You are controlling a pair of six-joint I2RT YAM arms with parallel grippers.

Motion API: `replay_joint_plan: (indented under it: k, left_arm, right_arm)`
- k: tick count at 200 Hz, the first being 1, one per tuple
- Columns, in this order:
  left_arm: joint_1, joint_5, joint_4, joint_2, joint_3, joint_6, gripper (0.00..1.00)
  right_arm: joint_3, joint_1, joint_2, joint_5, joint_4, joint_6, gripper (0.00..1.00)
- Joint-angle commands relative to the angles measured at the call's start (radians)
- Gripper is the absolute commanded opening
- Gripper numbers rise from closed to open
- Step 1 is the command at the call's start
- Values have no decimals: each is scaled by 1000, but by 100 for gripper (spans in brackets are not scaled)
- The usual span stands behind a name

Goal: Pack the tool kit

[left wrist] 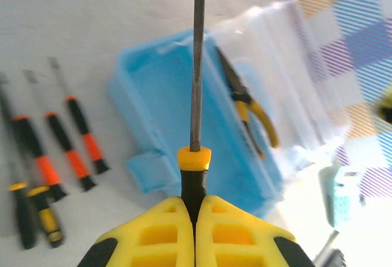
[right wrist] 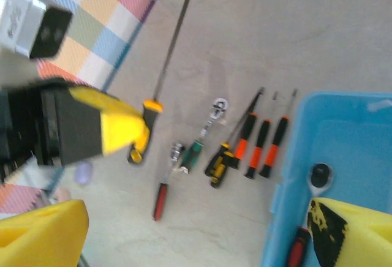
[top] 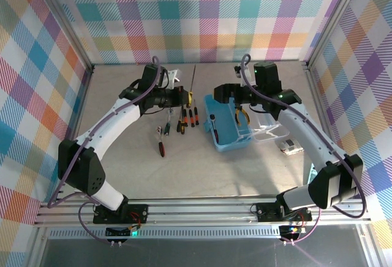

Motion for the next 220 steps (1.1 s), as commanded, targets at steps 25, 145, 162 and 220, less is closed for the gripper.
replay_joint_plan:
  k: [25,145,162,220]
  left_arm:
    - [-43,219,224,-27,-72,-126,0]
    - [-107,198,252,-11,-55,-137,0]
    - [-105,174,204,-14,-42,-108,3]
    - [-5,-200,-136,-49,-4,50,87]
  right_arm:
    - [50,3,90,-100,176,143,82]
    - [50,63,150,-90,231,188,16]
    - [74,52,136,-70,167,153,0]
    - [272,-108,130,158,-340,-235,0]
